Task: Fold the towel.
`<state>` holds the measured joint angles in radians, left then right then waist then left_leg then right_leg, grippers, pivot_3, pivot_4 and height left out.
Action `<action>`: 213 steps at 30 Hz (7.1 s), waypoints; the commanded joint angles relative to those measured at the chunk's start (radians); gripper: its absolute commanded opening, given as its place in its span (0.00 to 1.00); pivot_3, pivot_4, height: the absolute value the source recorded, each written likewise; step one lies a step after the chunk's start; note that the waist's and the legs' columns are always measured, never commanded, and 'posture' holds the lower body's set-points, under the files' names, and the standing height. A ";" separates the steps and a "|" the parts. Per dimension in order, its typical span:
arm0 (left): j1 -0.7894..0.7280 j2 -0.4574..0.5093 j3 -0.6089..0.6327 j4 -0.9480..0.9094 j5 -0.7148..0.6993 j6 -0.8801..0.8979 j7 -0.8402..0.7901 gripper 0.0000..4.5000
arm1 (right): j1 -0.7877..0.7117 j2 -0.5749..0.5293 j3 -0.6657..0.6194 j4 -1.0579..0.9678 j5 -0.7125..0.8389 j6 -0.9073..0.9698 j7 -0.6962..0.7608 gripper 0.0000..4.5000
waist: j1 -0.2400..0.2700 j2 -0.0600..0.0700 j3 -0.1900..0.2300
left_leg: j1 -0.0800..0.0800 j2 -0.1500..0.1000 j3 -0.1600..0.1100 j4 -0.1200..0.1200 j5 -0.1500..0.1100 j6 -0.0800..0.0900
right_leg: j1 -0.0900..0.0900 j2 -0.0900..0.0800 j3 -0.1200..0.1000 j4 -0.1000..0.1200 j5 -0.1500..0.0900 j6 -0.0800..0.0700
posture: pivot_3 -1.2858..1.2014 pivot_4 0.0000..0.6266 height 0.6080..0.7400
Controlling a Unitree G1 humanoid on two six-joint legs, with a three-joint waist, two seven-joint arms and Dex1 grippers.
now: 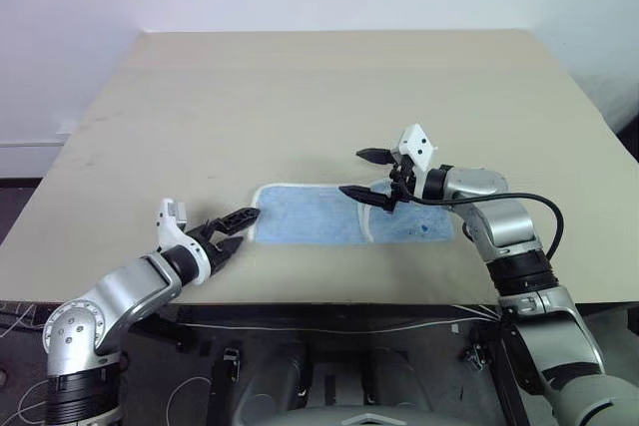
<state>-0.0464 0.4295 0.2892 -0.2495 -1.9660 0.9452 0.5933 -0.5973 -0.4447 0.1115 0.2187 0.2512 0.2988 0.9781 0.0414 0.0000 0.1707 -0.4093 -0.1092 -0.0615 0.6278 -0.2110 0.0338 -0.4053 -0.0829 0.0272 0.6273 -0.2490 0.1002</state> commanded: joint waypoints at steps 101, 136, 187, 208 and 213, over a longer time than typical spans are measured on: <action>-0.969 -0.274 -0.405 0.403 1.288 0.034 -1.424 0.91 | 0.273 -0.298 -0.504 -0.356 0.228 0.241 -0.290 1.00 | -0.007 -0.007 0.006 | -0.022 0.002 0.000 -0.001 0.005 -0.002 | -0.020 0.002 -0.001 0.003 0.002 0.004 | 0.52 0.24 1.00; -0.497 -0.223 -0.573 0.454 1.742 -0.897 -1.568 0.00 | 0.245 -0.004 -0.212 -0.326 0.289 0.285 -0.303 0.01 | -0.005 -0.006 0.005 | -0.022 0.001 0.000 0.001 0.003 0.001 | -0.020 0.002 -0.001 0.005 0.003 0.004 | 0.52 0.24 1.00; -0.585 -0.329 -0.603 1.010 1.906 -1.290 -1.653 0.00 | 0.198 -0.030 -0.022 -0.002 -0.011 0.186 -0.342 0.01 | -0.041 -0.001 -0.002 | -0.016 0.001 0.001 0.002 0.003 0.002 | -0.014 0.002 -0.001 0.005 0.004 0.005 | 0.52 0.24 1.00; -0.691 -0.301 -0.359 0.811 1.704 -1.047 -1.582 0.24 | 0.042 -0.047 -0.279 -0.012 0.161 0.207 -0.303 0.56 | -0.036 -0.004 -0.004 | -0.012 0.001 -0.001 0.002 0.002 0.003 | -0.009 0.003 -0.002 0.004 0.004 0.006 | 0.52 0.24 1.00; -0.659 -0.233 -0.311 0.711 1.651 -0.948 -1.593 0.60 | 0.038 -0.116 -0.305 -0.025 0.186 0.249 -0.245 0.92 | -0.036 -0.004 -0.004 | -0.017 0.001 -0.001 0.002 0.002 0.003 | -0.014 0.003 -0.002 0.004 0.004 0.006 | 0.52 0.24 1.00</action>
<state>-0.7108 0.1799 -0.0475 0.5306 -0.2802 -0.0281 -0.9903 -0.5348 -0.5336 -0.1605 0.2214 0.4101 0.5358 0.7060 0.0058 -0.0045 0.1667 -0.4266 -0.1082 -0.0623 0.6300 -0.2088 0.0364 -0.4198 -0.0801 0.0252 0.6317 -0.2453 0.1064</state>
